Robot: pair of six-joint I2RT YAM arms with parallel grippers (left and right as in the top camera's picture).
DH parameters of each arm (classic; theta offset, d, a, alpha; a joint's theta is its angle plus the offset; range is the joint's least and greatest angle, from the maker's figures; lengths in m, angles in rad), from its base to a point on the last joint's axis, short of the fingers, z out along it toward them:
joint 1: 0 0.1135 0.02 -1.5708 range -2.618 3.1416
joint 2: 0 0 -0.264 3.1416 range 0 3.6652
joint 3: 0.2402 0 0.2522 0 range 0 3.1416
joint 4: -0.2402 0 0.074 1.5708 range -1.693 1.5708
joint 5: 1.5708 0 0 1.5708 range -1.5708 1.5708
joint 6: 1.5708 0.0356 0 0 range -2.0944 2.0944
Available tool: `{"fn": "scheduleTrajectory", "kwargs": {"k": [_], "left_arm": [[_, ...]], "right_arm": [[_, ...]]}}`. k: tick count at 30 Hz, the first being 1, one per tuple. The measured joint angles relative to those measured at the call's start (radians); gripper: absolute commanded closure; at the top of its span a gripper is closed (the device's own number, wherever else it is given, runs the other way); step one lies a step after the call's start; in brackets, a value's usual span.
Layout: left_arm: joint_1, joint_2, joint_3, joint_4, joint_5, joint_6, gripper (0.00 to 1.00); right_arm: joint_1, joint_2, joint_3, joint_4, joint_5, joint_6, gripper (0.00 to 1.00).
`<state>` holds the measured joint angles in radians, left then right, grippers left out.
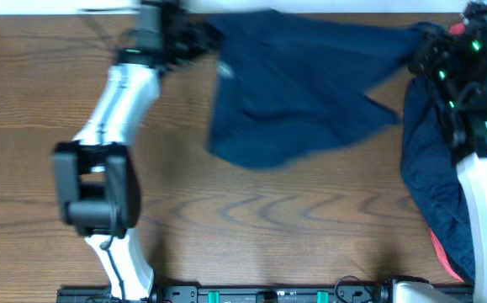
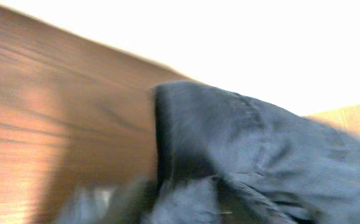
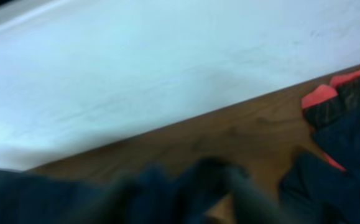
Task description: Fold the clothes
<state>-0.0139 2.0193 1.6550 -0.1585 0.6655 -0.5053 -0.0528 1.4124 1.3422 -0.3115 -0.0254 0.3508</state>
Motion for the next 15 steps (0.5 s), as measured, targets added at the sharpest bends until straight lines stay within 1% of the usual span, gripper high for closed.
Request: {"fn": "scheduleTrajectory", "kwargs": {"k": [2, 4, 6, 9, 11, 13, 15], "left_arm": [[0.084, -0.005, 0.007, -0.066, -0.014, -0.011, 0.02], [0.139, -0.003, 0.008, -0.19, -0.015, -0.01, 0.02], [0.175, 0.003, 0.006, -0.346, -0.016, 0.021, 0.02], [0.184, 0.006, 0.003, -0.567, -0.023, 0.098, 0.02], [0.174, 0.006, 0.002, -0.682, -0.044, 0.153, 0.02], [0.163, 0.006, 0.001, -0.743, -0.075, 0.199, 0.02], [0.149, 0.006, -0.006, -0.765, -0.12, 0.242, 0.02]], "right_arm": [[0.0, 0.058, 0.0, 0.005, 0.003, 0.006, 0.01], [0.0, 0.113, -0.001, -0.038, 0.002, 0.009, 0.01], [0.0, 0.148, -0.002, -0.101, 0.003, 0.01, 0.01], [0.0, 0.165, -0.003, -0.183, 0.007, 0.005, 0.01], [0.0, 0.165, -0.002, -0.241, 0.007, -0.003, 0.01], [0.0, 0.165, -0.002, -0.29, 0.007, -0.011, 0.01], [0.0, 0.165, -0.002, -0.348, 0.007, -0.021, 0.01]]}}
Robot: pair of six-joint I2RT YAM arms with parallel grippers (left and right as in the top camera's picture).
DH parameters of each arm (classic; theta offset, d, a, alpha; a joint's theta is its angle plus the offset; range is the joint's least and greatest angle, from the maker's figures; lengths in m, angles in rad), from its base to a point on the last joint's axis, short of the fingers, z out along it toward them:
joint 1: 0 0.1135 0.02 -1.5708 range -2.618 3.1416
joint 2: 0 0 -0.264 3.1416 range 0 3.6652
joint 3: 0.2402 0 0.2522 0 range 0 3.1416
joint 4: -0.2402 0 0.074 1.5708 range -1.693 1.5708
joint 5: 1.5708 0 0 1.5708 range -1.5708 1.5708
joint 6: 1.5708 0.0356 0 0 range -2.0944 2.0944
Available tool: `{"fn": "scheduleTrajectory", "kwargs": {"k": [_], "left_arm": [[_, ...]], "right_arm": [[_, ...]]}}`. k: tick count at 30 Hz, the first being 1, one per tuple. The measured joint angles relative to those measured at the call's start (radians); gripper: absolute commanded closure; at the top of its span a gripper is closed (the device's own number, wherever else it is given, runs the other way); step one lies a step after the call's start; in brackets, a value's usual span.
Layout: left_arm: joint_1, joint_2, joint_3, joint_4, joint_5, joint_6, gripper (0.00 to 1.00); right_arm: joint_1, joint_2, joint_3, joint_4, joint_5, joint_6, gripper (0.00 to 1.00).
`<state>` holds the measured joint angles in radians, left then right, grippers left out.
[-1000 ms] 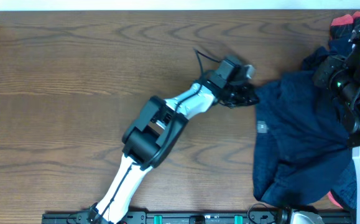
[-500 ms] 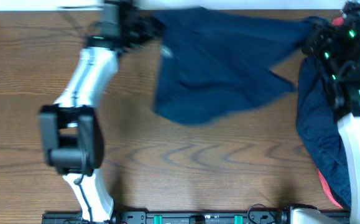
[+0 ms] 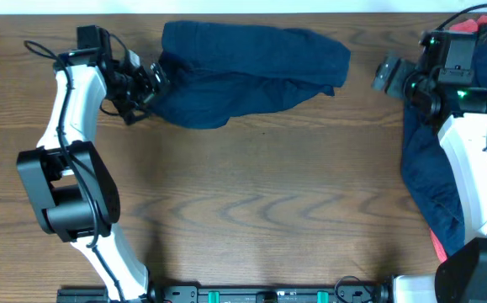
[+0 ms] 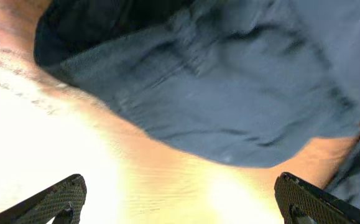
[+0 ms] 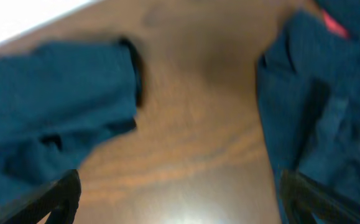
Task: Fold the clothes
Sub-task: 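Grasp the garment's right end with the right gripper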
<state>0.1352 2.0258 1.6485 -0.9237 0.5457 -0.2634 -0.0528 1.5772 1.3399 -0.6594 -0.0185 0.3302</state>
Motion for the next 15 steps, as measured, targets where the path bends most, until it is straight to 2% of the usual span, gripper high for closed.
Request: {"fn": "scheduleTrajectory", "kwargs": {"k": [4, 15], "left_arm": [[-0.023, 0.0, -0.033, 0.024, -0.082, 0.045, 0.02], [-0.032, 0.047, -0.152, 0.328, -0.202, 0.058, 0.02]], "right_arm": [[0.0, 0.0, 0.0, -0.091, 0.0, -0.006, 0.01], [0.008, 0.0, 0.0, -0.17, 0.002, -0.009, 0.01]]}}
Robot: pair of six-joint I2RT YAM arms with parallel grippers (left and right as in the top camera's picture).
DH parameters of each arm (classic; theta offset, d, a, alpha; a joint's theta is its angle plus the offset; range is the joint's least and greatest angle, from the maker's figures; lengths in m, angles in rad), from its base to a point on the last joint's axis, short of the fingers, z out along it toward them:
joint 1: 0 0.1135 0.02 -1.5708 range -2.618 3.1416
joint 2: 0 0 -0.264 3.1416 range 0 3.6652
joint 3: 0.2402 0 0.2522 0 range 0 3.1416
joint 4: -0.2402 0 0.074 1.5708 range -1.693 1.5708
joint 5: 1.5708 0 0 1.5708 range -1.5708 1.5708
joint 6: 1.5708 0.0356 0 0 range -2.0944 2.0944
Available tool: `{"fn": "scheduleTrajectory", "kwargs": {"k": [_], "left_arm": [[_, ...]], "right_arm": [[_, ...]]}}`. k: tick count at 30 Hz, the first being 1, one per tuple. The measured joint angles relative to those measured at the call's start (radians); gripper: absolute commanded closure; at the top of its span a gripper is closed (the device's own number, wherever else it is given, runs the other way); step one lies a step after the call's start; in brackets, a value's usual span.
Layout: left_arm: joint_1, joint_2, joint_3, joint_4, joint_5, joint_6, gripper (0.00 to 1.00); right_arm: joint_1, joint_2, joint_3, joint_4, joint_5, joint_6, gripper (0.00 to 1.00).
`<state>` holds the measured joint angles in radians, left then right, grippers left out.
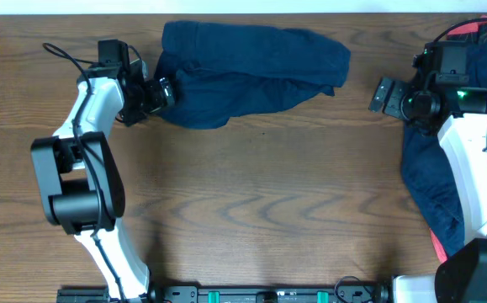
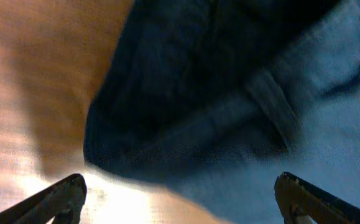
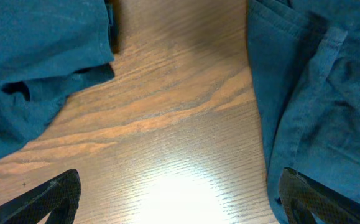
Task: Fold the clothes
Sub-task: 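Grasp the garment's right end with the right gripper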
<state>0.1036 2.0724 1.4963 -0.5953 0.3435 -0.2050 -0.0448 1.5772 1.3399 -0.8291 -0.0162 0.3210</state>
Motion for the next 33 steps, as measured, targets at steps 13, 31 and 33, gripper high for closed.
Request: {"fn": "scheduleTrajectory", "kwargs": {"k": [13, 31, 33], "left_arm": [[-0.008, 0.033, -0.002, -0.01, 0.063, -0.001, 0.94], [-0.01, -0.241, -0.011, -0.636, 0.173, 0.053, 0.94], [-0.01, -0.276, -0.011, -0.635, 0.137, 0.055, 0.94]], "right_arm": [[0.071, 0.0, 0.0, -0.009, -0.002, -0.011, 0.2], [0.109, 0.382, 0.0, 0.285, -0.184, -0.195, 0.34], [0.116, 0.418, 0.0, 0.342, -0.219, -0.217, 0.37]]}}
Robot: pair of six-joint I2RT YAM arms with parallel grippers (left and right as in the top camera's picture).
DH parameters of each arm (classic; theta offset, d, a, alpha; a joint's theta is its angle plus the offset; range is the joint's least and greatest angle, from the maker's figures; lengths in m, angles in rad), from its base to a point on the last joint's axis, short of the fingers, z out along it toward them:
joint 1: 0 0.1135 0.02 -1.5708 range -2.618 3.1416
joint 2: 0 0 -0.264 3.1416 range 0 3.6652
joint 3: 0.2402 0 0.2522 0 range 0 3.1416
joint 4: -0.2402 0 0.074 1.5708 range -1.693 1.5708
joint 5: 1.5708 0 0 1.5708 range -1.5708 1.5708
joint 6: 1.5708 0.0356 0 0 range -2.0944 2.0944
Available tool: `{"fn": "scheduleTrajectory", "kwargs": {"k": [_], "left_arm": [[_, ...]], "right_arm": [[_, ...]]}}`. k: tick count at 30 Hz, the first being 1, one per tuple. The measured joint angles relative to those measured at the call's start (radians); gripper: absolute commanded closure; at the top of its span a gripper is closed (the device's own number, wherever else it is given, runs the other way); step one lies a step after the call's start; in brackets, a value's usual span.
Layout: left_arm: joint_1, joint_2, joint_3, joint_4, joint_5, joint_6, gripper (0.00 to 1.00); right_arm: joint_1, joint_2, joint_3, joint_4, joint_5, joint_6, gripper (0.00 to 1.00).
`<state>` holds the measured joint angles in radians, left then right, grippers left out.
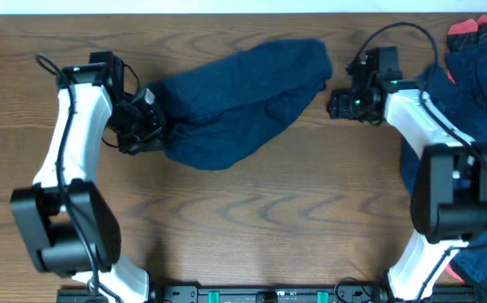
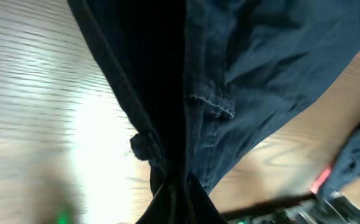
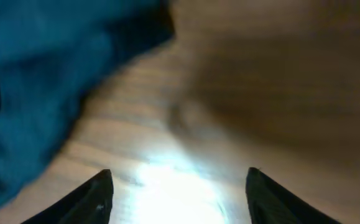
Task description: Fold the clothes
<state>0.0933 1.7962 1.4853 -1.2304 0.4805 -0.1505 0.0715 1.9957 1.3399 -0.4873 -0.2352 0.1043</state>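
A crumpled navy garment (image 1: 239,97) lies slantwise on the wooden table (image 1: 251,219), its left end low and its right end near the back. My left gripper (image 1: 152,133) is shut on that left end; in the left wrist view the fingers (image 2: 178,200) pinch a fold of the dark cloth (image 2: 248,68). My right gripper (image 1: 334,103) stands open just right of the garment's right end, nothing between its fingertips (image 3: 178,198). The navy fabric (image 3: 36,81) fills the upper left of that view.
A pile of further navy clothes (image 1: 466,101) with a coral-red piece (image 1: 470,32) lies at the right edge, under the right arm. The table's back edge runs just behind the garment. Bare wood stretches across the front half.
My left gripper, open at the garment's left end before, is now shut on it, and that end lies lower and nearer. The right gripper has moved left to the garment's right end, still open.
First both grippers held the navy garment spread out at the back. Then it lay bunched along the back edge with both grippers open and apart from it. The left gripper came up to its left end, and now grips it while the right stands open beside the other end.
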Motion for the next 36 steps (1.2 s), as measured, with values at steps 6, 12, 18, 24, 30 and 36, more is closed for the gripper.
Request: {"fn": "scheduleTrajectory", "kwargs": {"k": [6, 12, 18, 24, 30, 36], "left_arm": [[0.0, -0.029, 0.0, 0.003, -0.051, 0.002, 0.94], [0.0, -0.029, 0.0, 0.004, -0.066, 0.002, 0.94], [0.0, -0.029, 0.0, 0.004, -0.069, 0.002, 0.94], [0.0, -0.029, 0.0, 0.004, -0.069, 0.002, 0.94], [0.0, -0.029, 0.0, 0.007, -0.069, 0.002, 0.94], [0.0, -0.029, 0.0, 0.007, -0.069, 0.002, 0.94]], "right_arm": [[0.051, 0.08, 0.0, 0.135, -0.046, -0.099, 0.38], [0.109, 0.12, 0.001, 0.238, -0.002, -0.156, 0.41], [0.129, 0.148, 0.003, 0.34, 0.1, -0.175, 0.41], [0.129, 0.152, 0.003, 0.359, 0.167, -0.177, 0.4], [0.129, 0.152, 0.003, 0.388, 0.187, -0.177, 0.39], [0.131, 0.152, 0.003, 0.465, 0.177, -0.177, 0.41]]}}
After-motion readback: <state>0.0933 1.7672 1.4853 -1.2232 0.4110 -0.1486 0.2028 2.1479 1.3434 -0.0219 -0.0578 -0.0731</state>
